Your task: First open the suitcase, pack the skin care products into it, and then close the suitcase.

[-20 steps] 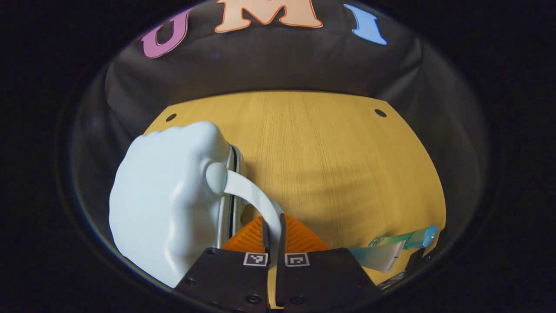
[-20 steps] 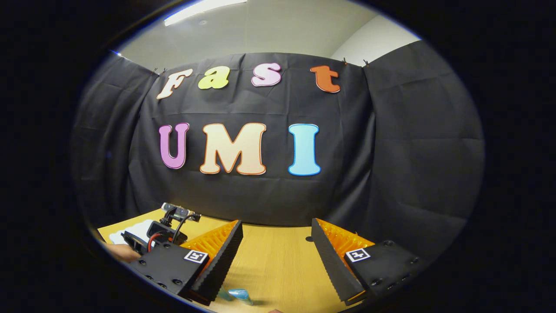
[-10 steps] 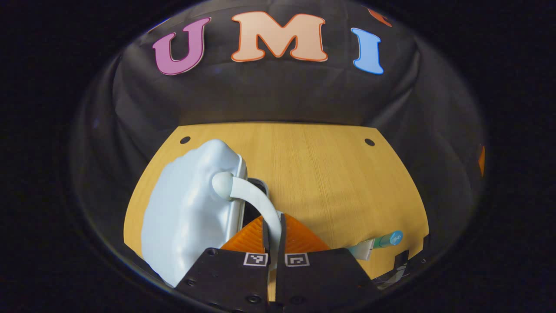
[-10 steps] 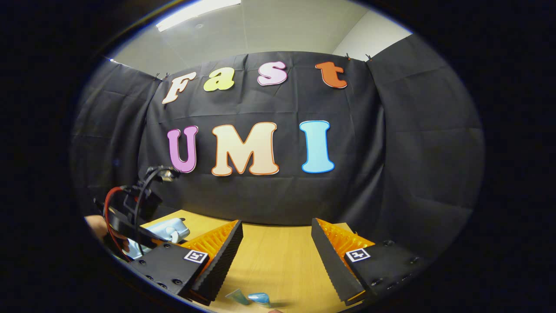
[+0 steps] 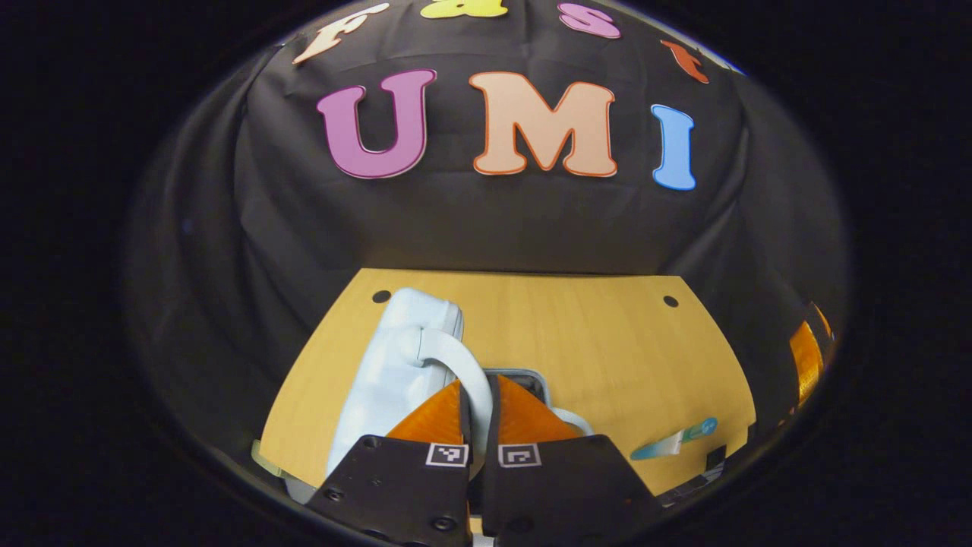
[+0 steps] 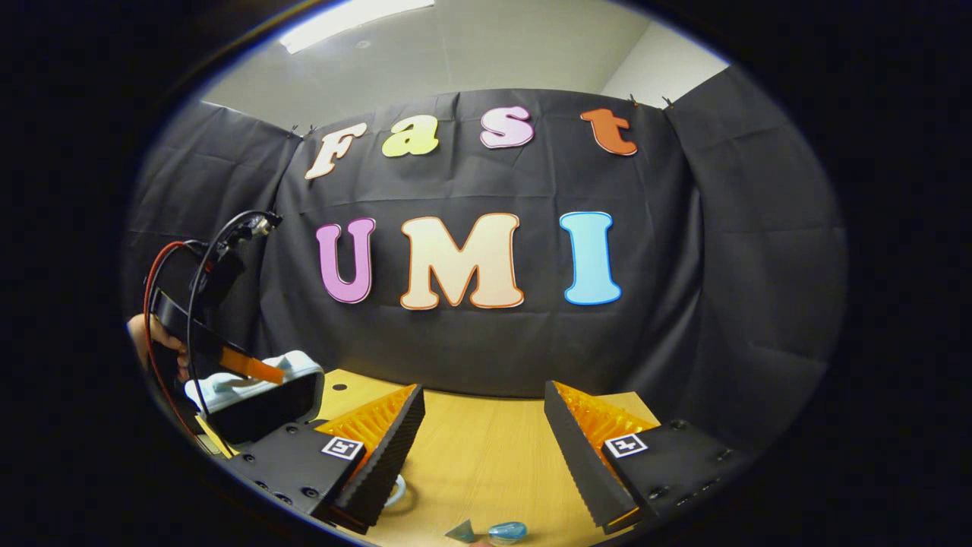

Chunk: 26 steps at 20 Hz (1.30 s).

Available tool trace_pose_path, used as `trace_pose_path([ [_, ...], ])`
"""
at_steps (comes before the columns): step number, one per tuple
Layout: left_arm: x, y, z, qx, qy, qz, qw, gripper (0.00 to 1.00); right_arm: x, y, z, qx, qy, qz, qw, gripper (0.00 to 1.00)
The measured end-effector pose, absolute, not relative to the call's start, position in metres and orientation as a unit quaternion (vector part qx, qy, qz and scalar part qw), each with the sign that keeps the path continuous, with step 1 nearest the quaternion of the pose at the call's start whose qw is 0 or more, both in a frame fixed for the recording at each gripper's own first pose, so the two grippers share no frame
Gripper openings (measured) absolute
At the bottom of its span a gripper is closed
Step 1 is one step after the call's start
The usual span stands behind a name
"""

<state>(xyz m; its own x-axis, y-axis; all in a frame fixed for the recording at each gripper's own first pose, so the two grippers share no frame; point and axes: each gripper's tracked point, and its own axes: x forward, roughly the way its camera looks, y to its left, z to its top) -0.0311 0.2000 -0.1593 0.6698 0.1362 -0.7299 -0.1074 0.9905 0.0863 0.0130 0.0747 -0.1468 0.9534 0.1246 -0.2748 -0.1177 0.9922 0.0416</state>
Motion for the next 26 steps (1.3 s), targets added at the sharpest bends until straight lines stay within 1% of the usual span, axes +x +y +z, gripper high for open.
trace_pose_path([
  [5, -0.032, 0.268, -0.141, 0.032, 0.374, 0.094, 0.922, 0.0, 0.018, 0.11, -0.147, 0.008, 0.137, 0.062, 0.989, 0.99],
  [9, -0.038, 0.338, -0.138, 0.083, 0.367, 0.131, 0.917, 0.0, 0.018, 0.139, -0.146, 0.004, 0.132, 0.06, 0.989, 0.99],
  [13, -0.047, 0.392, -0.14, 0.072, 0.359, 0.161, 0.917, 0.0, 0.017, 0.171, -0.152, 0.001, 0.137, 0.066, 0.988, 0.99],
  [14, -0.049, 0.403, -0.144, 0.067, 0.358, 0.168, 0.916, 0.0, 0.016, 0.178, -0.152, 0.0, 0.137, 0.069, 0.988, 1.0],
  [18, -0.064, 0.453, -0.159, 0.066, 0.367, 0.202, 0.906, 0.0, 0.016, 0.201, -0.152, -0.011, 0.133, 0.078, 0.988, 0.99],
  [20, -0.069, 0.481, -0.163, 0.075, 0.358, 0.23, 0.902, 0.0, 0.016, 0.205, -0.151, -0.016, 0.134, 0.078, 0.988, 1.0],
  [21, -0.069, 0.493, -0.166, 0.067, 0.352, 0.233, 0.904, 0.0, 0.016, 0.206, -0.154, -0.017, 0.136, 0.077, 0.988, 1.0],
  [26, -0.092, 0.529, -0.214, 0.022, 0.39, 0.267, 0.881, 0.0, 0.02, 0.21, -0.158, -0.016, 0.147, 0.07, 0.987, 0.99],
])
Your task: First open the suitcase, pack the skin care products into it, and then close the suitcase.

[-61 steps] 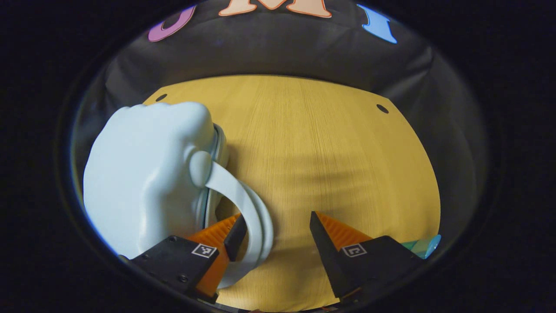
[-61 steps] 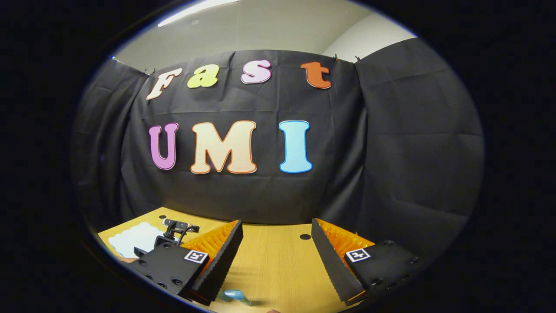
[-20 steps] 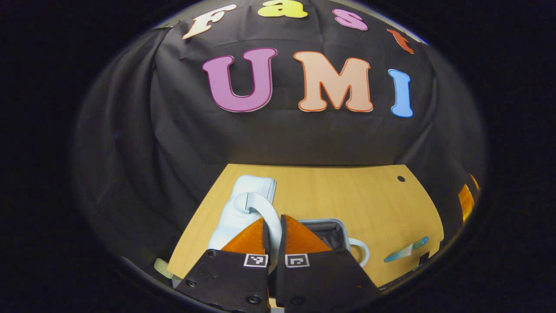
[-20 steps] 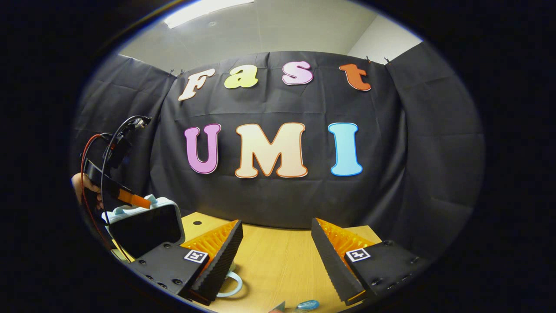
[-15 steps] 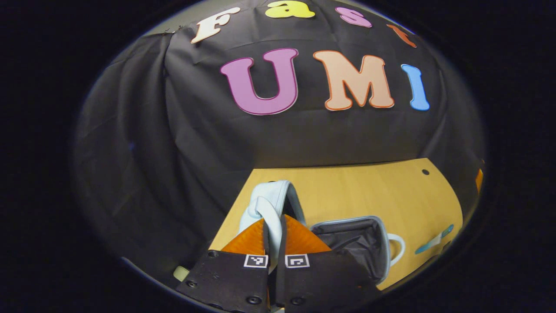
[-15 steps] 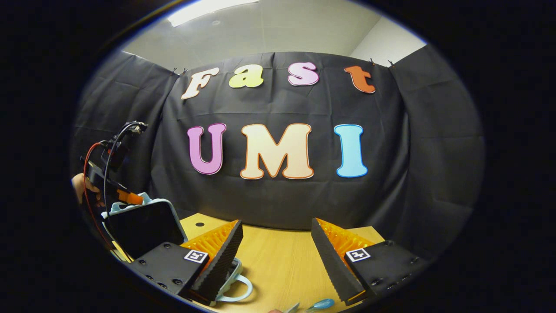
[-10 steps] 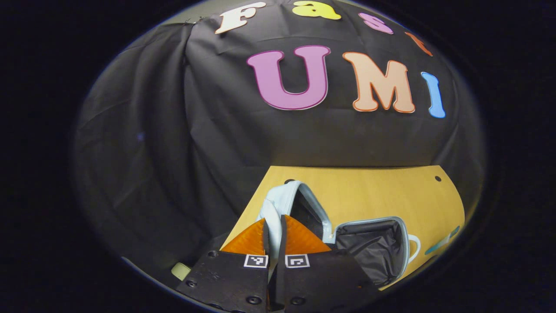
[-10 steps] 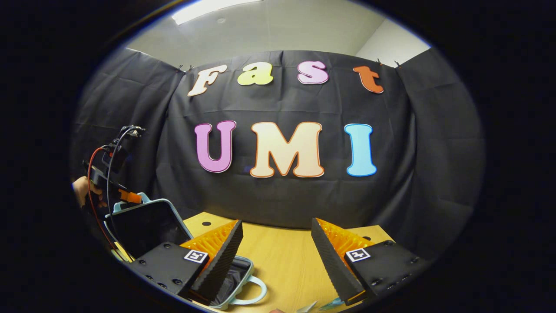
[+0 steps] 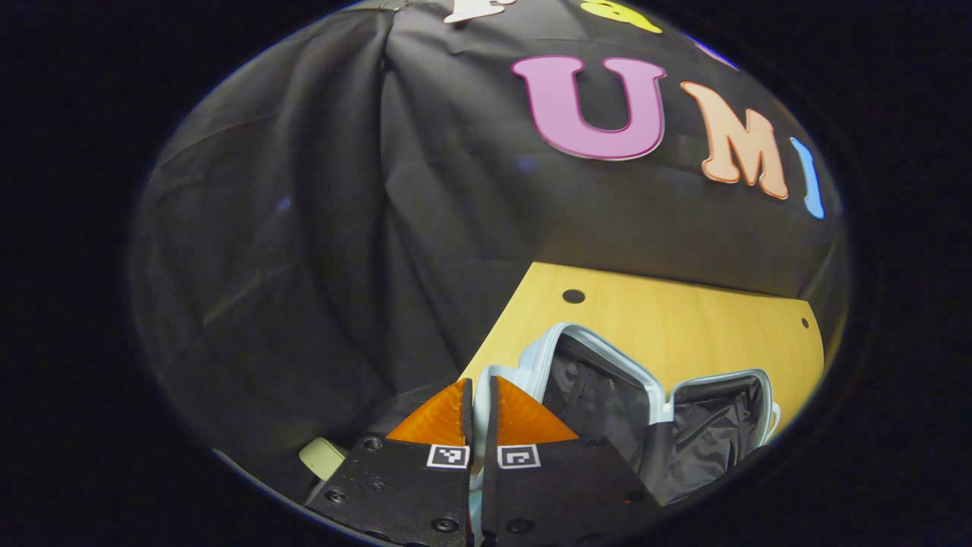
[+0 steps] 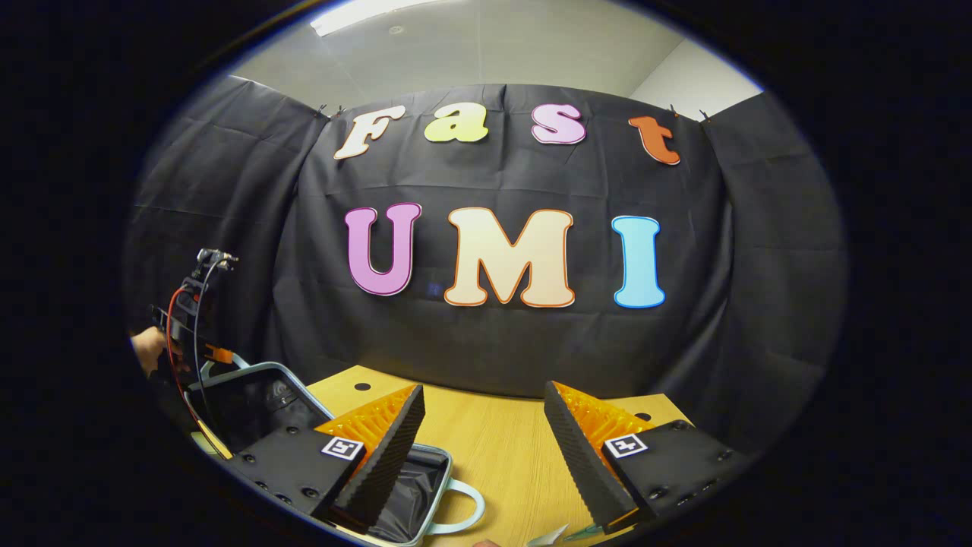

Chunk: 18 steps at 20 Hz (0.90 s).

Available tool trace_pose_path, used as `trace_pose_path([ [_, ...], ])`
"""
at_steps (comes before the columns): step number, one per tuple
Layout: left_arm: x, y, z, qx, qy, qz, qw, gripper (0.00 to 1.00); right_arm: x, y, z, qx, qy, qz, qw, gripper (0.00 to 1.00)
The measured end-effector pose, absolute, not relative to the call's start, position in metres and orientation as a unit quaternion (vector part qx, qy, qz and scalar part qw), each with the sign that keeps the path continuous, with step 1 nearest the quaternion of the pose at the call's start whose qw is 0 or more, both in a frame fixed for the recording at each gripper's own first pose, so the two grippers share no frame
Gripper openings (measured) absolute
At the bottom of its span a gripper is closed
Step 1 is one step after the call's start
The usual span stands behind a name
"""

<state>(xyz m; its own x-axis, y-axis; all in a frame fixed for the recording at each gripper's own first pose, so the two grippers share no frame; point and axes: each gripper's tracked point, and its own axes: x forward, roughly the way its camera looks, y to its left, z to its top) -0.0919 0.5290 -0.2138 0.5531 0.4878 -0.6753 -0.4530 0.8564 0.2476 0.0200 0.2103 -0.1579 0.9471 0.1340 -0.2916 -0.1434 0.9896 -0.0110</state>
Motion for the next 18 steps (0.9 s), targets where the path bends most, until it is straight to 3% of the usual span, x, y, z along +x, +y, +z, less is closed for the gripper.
trace_pose_path([
  [9, -0.107, 0.566, -0.298, -0.012, 0.432, 0.316, 0.844, 0.0, 0.013, 0.207, -0.163, -0.033, 0.157, 0.067, 0.985, 0.99],
  [11, -0.116, 0.575, -0.303, -0.01, 0.428, 0.35, 0.833, 0.07, 0.013, 0.201, -0.162, -0.034, 0.157, 0.062, 0.985, 1.0],
  [15, -0.102, 0.561, -0.243, -0.014, 0.329, 0.376, 0.866, 1.0, 0.012, 0.181, -0.153, -0.025, 0.144, 0.049, 0.988, 1.0],
  [18, -0.09, 0.537, -0.187, 0.012, 0.246, 0.375, 0.893, 0.94, 0.012, 0.162, -0.149, -0.018, 0.137, 0.038, 0.99, 1.0],
])
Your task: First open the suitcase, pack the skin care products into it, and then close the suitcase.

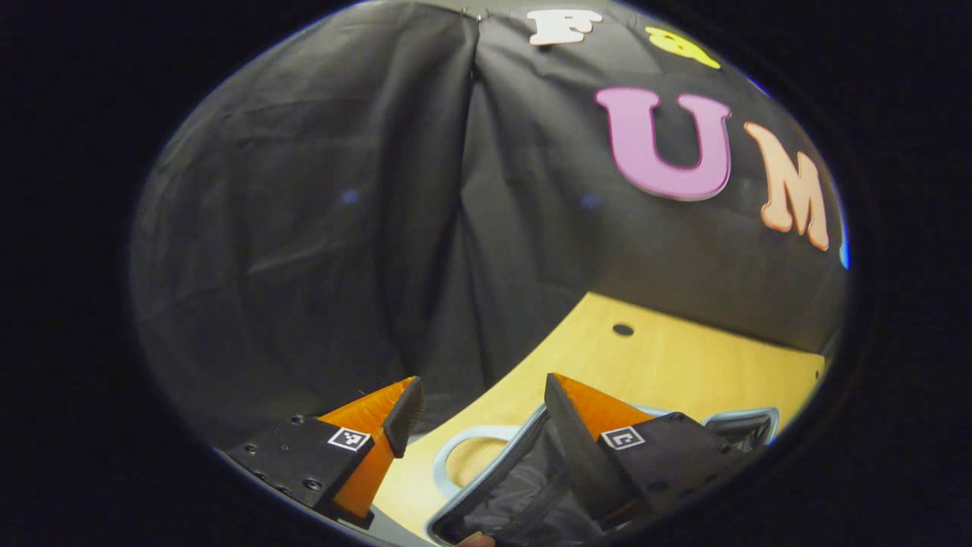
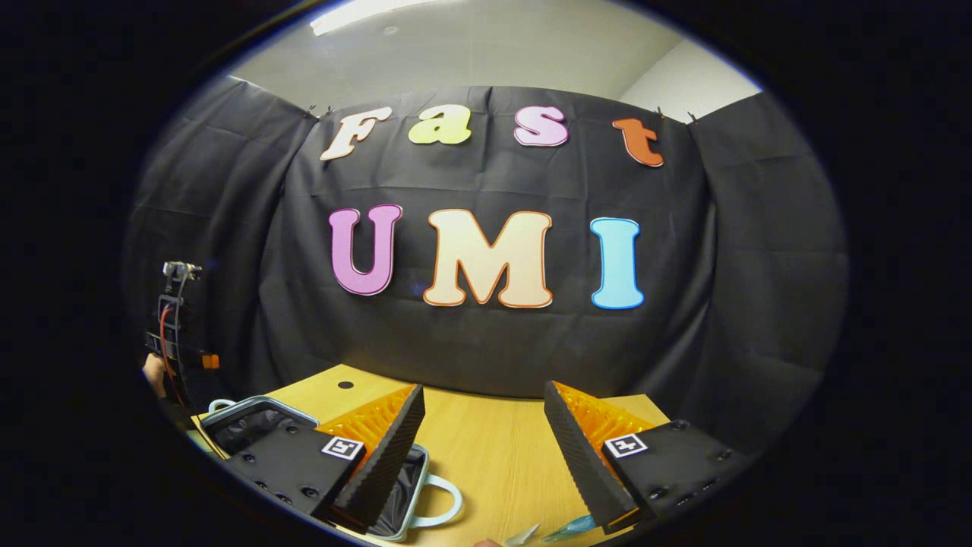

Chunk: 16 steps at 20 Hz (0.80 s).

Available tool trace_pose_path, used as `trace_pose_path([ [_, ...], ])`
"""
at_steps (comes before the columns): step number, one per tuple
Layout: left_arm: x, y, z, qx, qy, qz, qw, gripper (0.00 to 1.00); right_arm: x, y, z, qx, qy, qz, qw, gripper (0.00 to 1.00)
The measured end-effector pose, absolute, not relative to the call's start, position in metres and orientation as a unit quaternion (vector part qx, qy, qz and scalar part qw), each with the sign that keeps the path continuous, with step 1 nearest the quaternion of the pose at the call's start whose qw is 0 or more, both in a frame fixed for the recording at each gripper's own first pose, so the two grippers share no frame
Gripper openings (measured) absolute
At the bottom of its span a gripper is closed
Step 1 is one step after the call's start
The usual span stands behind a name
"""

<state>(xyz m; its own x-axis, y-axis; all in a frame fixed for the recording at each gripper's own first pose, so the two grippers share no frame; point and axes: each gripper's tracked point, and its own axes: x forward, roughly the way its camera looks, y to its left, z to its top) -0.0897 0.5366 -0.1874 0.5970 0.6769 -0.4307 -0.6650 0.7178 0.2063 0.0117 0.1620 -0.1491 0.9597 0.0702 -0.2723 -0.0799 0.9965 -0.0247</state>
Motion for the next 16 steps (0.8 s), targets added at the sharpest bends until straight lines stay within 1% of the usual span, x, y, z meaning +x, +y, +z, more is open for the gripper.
trace_pose_path([
  [2, -0.083, 0.509, -0.144, 0.029, 0.2, 0.364, 0.909, 0.94, 0.013, 0.15, -0.143, -0.006, 0.127, 0.034, 0.991, 0.99],
  [3, -0.079, 0.493, -0.128, 0.036, 0.187, 0.36, 0.914, 0.94, 0.013, 0.145, -0.141, -0.001, 0.123, 0.035, 0.992, 1.0],
  [4, -0.075, 0.476, -0.115, 0.041, 0.176, 0.351, 0.919, 0.94, 0.014, 0.141, -0.14, 0.001, 0.122, 0.037, 0.992, 0.99],
  [7, -0.067, 0.417, -0.076, 0.043, 0.144, 0.315, 0.937, 0.94, 0.013, 0.125, -0.132, 0.006, 0.111, 0.042, 0.993, 1.0],
  [11, -0.048, 0.333, -0.04, 0.054, 0.098, 0.268, 0.957, 0.93, 0.013, 0.098, -0.118, 0.012, 0.09, 0.043, 0.995, 1.0],
  [13, -0.038, 0.298, -0.032, 0.068, 0.079, 0.246, 0.964, 0.93, 0.011, 0.081, -0.11, 0.017, 0.078, 0.041, 0.996, 1.0],
  [16, -0.032, 0.243, -0.031, 0.071, 0.073, 0.212, 0.972, 0.93, 0.007, 0.054, -0.103, 0.022, 0.061, 0.028, 0.998, 1.0],
])
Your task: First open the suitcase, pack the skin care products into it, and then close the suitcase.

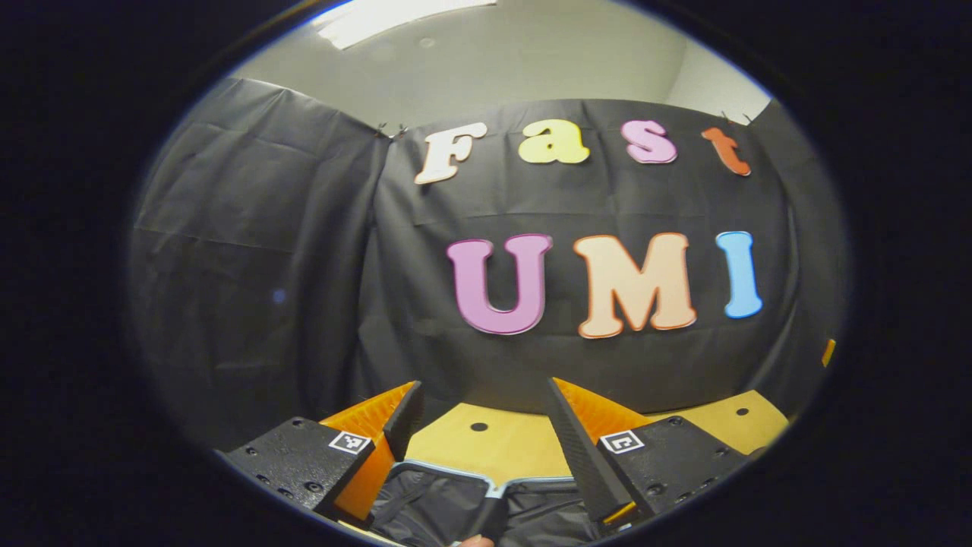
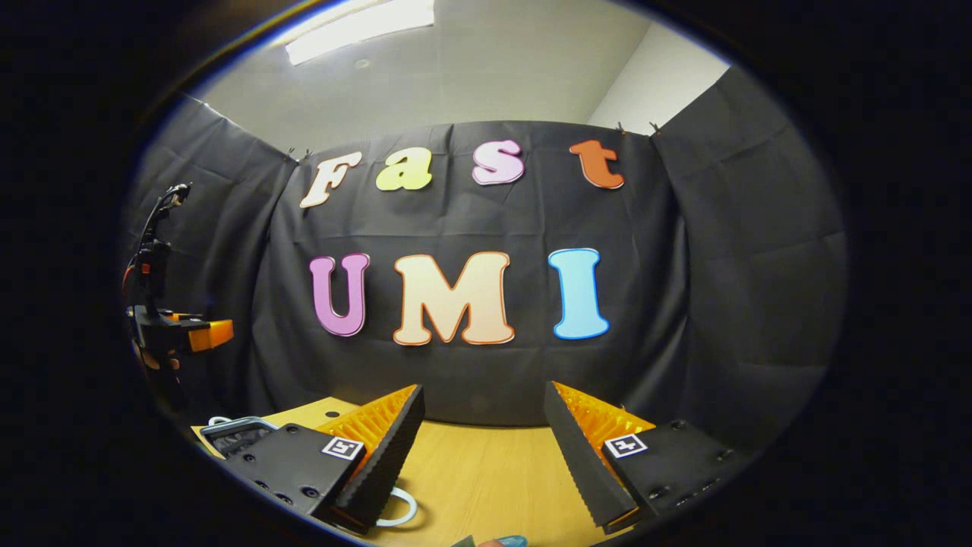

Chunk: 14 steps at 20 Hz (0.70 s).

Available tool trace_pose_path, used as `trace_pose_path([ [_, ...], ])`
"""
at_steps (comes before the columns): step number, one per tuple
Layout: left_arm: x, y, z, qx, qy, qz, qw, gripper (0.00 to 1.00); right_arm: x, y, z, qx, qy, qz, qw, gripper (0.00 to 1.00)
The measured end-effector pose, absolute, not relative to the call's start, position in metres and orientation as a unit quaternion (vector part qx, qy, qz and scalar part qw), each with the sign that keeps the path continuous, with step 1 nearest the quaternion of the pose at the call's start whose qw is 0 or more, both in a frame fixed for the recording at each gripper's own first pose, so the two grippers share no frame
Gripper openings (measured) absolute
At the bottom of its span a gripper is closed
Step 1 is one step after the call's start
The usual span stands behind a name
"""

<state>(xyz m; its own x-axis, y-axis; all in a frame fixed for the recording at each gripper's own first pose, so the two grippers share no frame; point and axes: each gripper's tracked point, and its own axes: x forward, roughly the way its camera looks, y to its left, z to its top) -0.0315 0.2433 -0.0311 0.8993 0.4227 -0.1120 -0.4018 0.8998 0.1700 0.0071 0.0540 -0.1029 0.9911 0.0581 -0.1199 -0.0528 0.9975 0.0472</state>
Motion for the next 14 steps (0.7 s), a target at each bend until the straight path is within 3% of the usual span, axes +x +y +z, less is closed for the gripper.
trace_pose_path([
  [7, -0.017, 0.122, -0.057, 0.062, 0.087, 0.121, 0.987, 0.93, -0.004, 0.001, -0.101, 0.025, 0.046, 0.009, 0.999, 0.99],
  [14, -0.027, 0.03, -0.122, 0.042, 0.142, 0.06, 0.987, 0.94, -0.017, -0.042, -0.111, 0.029, 0.055, 0.01, 0.998, 0.99],
])
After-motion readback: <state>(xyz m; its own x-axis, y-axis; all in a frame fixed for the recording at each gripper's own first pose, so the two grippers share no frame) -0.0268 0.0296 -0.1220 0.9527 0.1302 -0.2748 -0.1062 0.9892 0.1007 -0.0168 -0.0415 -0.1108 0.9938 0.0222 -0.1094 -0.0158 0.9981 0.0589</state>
